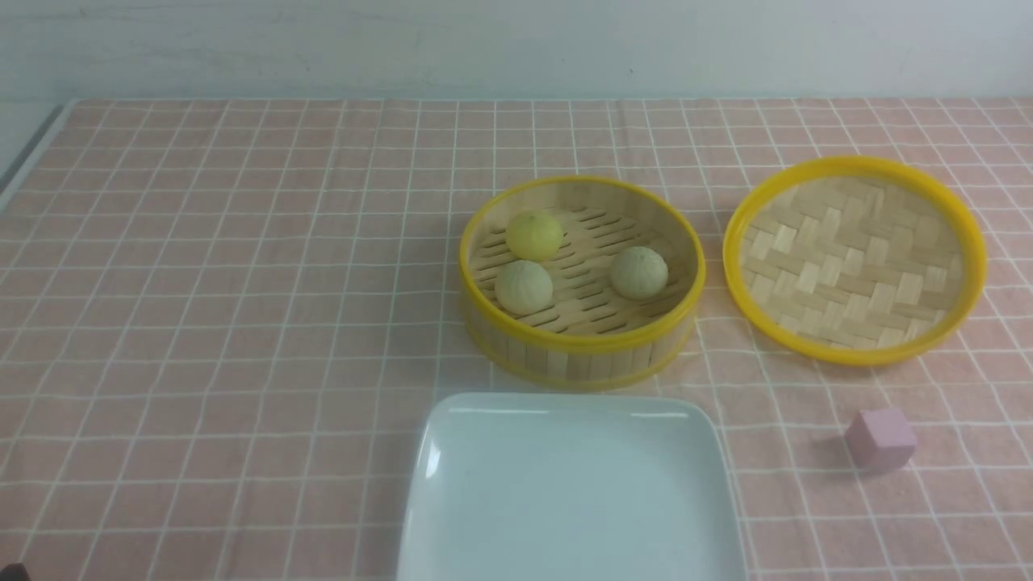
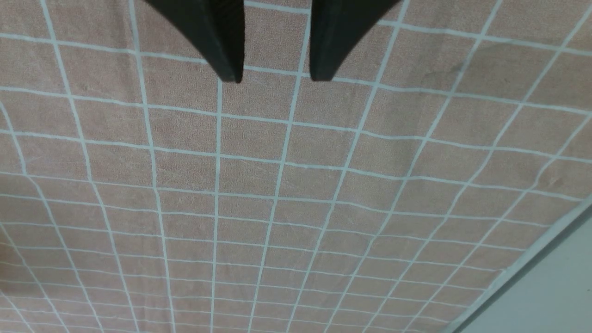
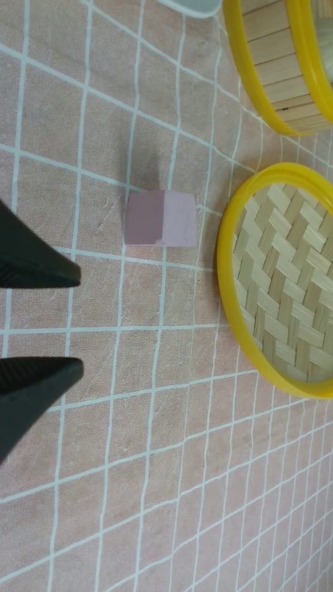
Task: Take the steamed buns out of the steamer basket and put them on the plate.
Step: Use the right arm to grab the steamed stuffed bun that is closest to it
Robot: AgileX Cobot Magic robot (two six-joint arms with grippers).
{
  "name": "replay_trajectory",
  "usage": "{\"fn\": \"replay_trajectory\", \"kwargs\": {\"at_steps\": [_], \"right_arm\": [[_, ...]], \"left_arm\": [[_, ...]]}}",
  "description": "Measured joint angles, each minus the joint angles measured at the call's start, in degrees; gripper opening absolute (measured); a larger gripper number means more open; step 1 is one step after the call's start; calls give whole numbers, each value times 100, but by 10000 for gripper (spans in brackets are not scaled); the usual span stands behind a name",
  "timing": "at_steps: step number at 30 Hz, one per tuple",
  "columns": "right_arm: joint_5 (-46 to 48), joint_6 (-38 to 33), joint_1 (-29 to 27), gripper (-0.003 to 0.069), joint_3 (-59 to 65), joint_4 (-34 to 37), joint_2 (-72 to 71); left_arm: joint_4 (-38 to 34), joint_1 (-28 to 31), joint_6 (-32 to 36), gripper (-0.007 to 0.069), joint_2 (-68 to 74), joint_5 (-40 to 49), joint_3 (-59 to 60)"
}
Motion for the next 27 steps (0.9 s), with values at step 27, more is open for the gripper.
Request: {"fn": "replay_trajectory", "kwargs": {"at_steps": [27], "right_arm": [[-87, 2412, 0, 239, 64, 4357, 0]], "left_arm": [[-3900, 0, -3171, 240, 0, -547, 29]]}}
